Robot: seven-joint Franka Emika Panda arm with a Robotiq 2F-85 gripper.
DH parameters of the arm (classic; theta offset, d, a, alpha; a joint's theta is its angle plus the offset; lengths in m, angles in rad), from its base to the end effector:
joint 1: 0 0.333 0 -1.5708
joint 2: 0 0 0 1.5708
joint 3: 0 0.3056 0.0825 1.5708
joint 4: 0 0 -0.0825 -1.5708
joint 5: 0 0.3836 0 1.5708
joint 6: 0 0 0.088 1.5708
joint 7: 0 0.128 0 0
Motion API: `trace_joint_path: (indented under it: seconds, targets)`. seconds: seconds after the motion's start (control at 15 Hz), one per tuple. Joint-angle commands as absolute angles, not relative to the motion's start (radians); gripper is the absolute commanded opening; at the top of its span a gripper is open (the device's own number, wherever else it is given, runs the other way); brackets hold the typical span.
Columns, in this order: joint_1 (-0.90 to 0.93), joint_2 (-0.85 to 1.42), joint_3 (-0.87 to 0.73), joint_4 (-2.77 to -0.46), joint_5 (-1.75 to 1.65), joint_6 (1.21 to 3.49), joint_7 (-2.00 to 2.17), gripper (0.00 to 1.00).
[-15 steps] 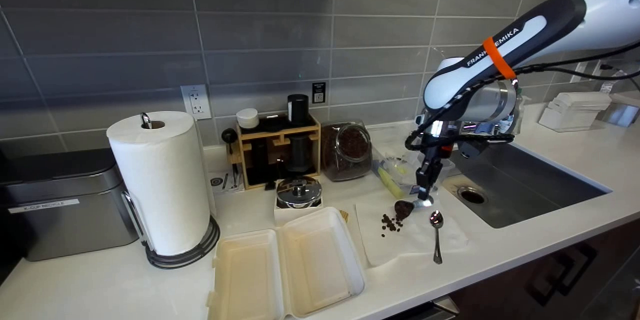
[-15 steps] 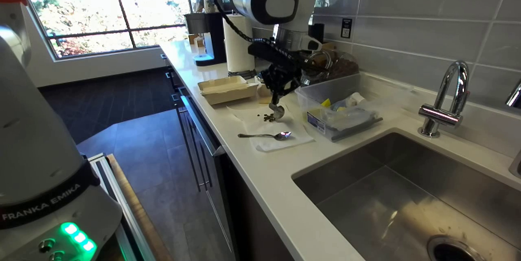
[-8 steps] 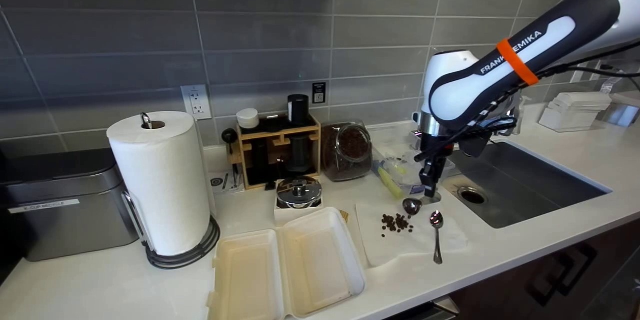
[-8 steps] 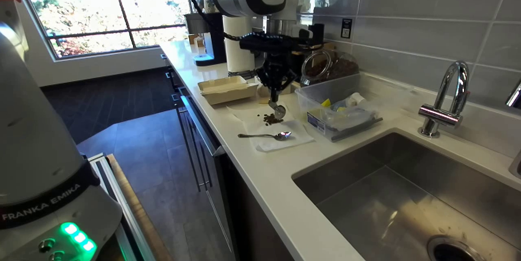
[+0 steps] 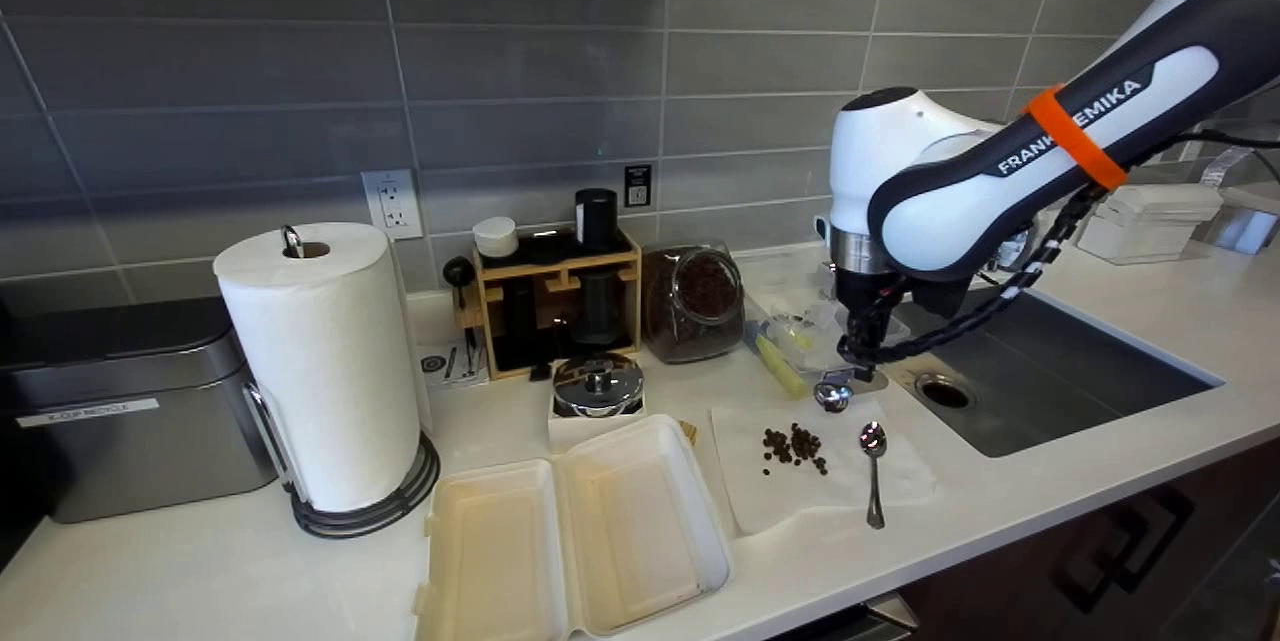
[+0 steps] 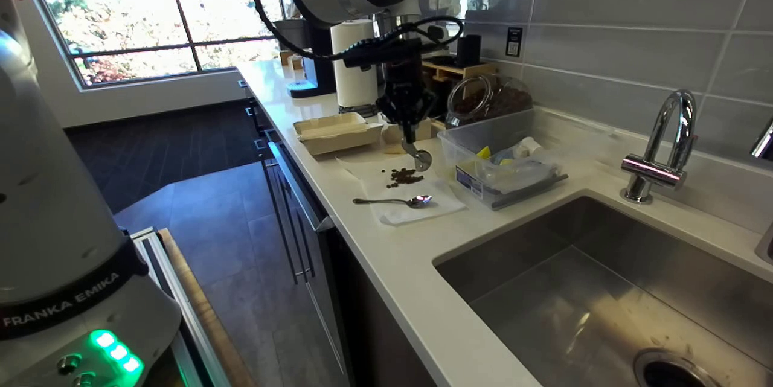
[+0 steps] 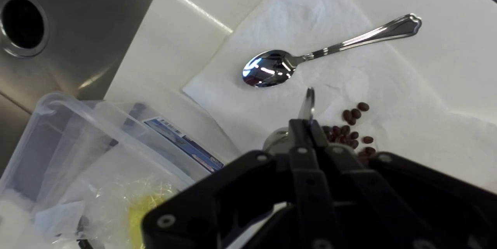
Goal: Take one scoop of coffee grounds using the scooper in the coffee jar, empty the scoop onto the napkin then place the scooper back in the jar
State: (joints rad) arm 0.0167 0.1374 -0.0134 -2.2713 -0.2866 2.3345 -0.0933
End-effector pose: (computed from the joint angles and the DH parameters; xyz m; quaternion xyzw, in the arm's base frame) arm 0.5208 -0.0073 0.2612 0.9829 0.1502 -0.0413 0.0986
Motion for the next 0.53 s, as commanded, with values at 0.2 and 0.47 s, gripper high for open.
trace_joint_path:
  seconds: [0.2, 0.47]
  targets:
    - [0.038, 0.078, -0.003, -2.319, -0.34, 2.316, 0.012, 0.01]
    - [0.041, 0.057, -0.009, -2.323, -0.411, 2.308, 0.06, 0.01]
